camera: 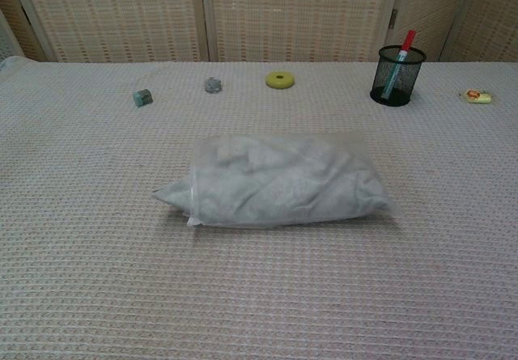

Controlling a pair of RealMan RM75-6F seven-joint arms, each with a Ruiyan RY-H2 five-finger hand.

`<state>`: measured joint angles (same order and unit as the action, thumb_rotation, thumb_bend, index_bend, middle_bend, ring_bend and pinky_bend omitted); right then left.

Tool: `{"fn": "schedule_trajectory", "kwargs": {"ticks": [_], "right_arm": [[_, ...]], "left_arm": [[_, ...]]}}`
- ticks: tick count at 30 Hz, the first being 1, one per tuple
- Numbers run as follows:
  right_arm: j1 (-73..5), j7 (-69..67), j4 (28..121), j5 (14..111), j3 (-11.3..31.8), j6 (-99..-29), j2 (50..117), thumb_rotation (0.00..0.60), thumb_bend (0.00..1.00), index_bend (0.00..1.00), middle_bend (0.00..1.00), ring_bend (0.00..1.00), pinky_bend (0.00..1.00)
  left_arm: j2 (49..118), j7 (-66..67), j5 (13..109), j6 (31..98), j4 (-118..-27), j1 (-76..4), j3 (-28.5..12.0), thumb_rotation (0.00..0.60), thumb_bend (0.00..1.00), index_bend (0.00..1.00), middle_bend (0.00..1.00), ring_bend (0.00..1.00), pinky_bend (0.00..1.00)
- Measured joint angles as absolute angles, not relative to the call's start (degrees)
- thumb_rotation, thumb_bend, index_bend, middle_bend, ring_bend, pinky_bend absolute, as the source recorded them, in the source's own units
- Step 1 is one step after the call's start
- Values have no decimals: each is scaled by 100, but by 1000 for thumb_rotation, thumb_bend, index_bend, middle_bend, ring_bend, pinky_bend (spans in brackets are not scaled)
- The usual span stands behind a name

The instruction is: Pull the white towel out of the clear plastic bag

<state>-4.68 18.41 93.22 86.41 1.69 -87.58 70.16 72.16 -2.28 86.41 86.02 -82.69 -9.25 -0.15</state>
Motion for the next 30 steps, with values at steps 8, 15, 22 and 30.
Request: {"fn": "schedule_trajectory", "kwargs": {"ticks": [8, 15, 22, 30], "right_arm": [[-482, 1878, 9287, 8638, 223, -8721, 7071, 600, 163, 0, 0, 0, 0], [-553, 2069, 9193, 8552, 283, -8577, 7231, 600, 164, 0, 0, 0, 0], [-617, 2162, 9163, 8372, 330, -8368, 7266, 600, 162, 0, 0, 0, 0], [-710, 2230, 9157, 8163, 398, -8144, 7289, 600, 162, 0, 0, 0, 0]], "left_arm": [[7431, -749, 8993, 8602, -8094, -965, 24, 600, 150, 337, 65, 0, 43], [8420, -969, 9102, 8634, -7338, -1148, -107, 600, 211, 472, 100, 0, 95], [9764, -1189, 9326, 8497, -6068, -1682, -298, 600, 256, 474, 99, 0, 96], [10666, -1285, 9532, 8531, -5350, -2112, -408, 600, 317, 470, 99, 0, 93]]}}
